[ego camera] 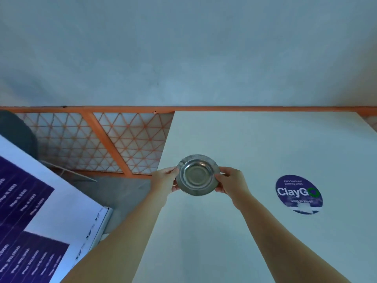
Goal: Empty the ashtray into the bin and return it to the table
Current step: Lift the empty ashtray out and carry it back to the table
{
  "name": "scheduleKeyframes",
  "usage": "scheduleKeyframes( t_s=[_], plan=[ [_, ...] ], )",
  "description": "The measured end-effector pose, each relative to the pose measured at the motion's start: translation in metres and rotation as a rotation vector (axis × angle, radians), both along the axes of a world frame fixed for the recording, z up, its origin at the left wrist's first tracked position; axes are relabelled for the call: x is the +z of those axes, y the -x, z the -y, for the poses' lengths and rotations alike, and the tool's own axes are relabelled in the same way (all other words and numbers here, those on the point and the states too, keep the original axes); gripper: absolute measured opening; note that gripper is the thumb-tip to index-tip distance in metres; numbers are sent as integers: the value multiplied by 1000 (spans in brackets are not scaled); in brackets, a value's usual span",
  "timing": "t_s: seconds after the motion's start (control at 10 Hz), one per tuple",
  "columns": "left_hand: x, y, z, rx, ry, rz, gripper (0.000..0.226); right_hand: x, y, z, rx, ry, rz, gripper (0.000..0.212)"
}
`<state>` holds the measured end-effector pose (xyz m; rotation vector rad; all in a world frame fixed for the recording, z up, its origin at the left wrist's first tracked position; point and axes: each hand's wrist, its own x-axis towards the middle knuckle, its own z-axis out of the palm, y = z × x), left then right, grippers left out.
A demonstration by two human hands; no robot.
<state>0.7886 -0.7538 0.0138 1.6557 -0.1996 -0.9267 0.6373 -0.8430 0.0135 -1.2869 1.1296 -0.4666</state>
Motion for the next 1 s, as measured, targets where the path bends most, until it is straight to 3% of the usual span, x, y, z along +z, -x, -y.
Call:
scheduleKeyframes(
  t_s=[0.4, 0.8, 1.0],
  plan=[
    [-76, -67, 76, -106, -121, -54, 25, -69, -60, 59, -131, -81, -154, 24],
    [-87, -76, 84, -117, -171, 123, 21, -70, -71, 71, -114, -25, -228, 24],
    [-70, -72, 68, -93, -267, 265, 34, -51, -41, 64, -113, -7, -286, 40]
  ],
)
